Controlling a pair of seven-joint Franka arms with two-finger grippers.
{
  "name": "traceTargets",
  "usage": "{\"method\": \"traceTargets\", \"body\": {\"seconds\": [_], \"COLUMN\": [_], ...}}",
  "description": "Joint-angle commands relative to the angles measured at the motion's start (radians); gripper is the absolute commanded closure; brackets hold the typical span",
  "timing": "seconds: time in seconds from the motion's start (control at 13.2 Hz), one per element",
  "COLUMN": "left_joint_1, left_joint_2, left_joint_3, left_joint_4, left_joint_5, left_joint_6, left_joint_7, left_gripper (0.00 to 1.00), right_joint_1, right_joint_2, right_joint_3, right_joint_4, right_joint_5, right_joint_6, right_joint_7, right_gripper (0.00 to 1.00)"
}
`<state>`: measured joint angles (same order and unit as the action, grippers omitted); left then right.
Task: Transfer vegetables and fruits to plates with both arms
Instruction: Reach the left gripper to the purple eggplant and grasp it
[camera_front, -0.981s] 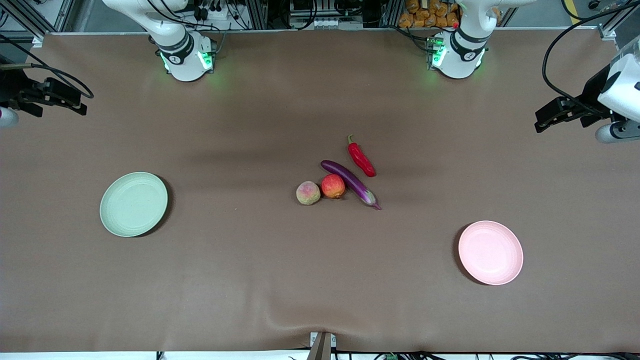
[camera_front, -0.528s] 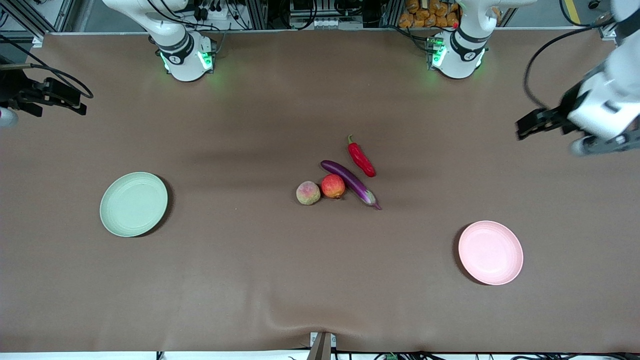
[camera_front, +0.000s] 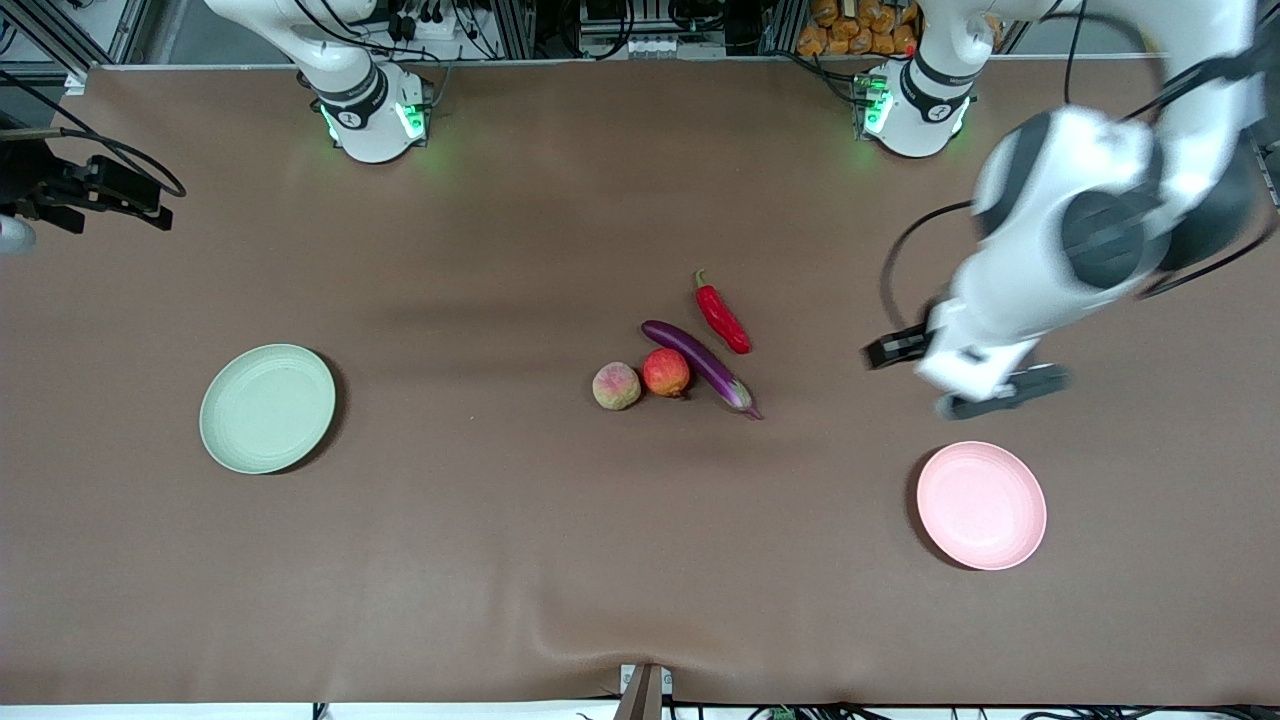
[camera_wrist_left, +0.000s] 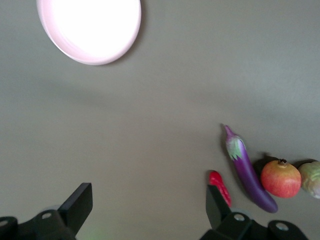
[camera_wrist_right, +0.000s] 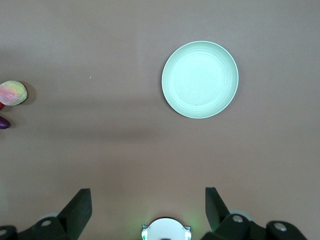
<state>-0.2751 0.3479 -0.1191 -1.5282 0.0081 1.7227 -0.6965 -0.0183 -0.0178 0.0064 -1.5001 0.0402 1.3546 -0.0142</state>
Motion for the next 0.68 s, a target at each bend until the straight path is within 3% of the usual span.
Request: {"method": "traceTargets", "body": {"seconds": [0.0,0.23,0.38,0.53,0.6], "left_joint_1": [-0.082,-0.151,-0.194,-0.239,-0.243], "left_joint_2": [0.083,0.147,0.221,0.291,0.311], "left_joint_3": [0.006,0.004,0.004,0.007,0.006], "left_joint_4": [-0.042,-0.147,-0.156,-0.156,-0.155], "left_joint_5": [0.048,0.056,0.056,0.058,0.058], "left_joint_6": [0.085,0.305,0.383,0.478,0.509], "left_joint_7": [-0.122,-0.292,-0.403,-0.524,-0.563], "left_gripper": [0.0,0.0,0.0,0.12,0.22], "right_joint_1": [-0.009,-0.011,-0.011,-0.011,-0.011], "right_joint_2": [0.001,0.001,0.002,0.002,0.002], "right_joint_3": [0.003,0.003,0.003,0.003,0.003], "right_joint_4": [0.008,0.008,0.008,0.008,0.008], "right_joint_5": [0.012,0.012,0.012,0.012,0.012], "right_joint_6": [-0.011,-0.011,-0.012,-0.012,-0.012], "right_joint_7": [0.003,0.003,0.003,0.003,0.003], "right_gripper": [0.0,0.0,0.0,0.0,0.0]}}
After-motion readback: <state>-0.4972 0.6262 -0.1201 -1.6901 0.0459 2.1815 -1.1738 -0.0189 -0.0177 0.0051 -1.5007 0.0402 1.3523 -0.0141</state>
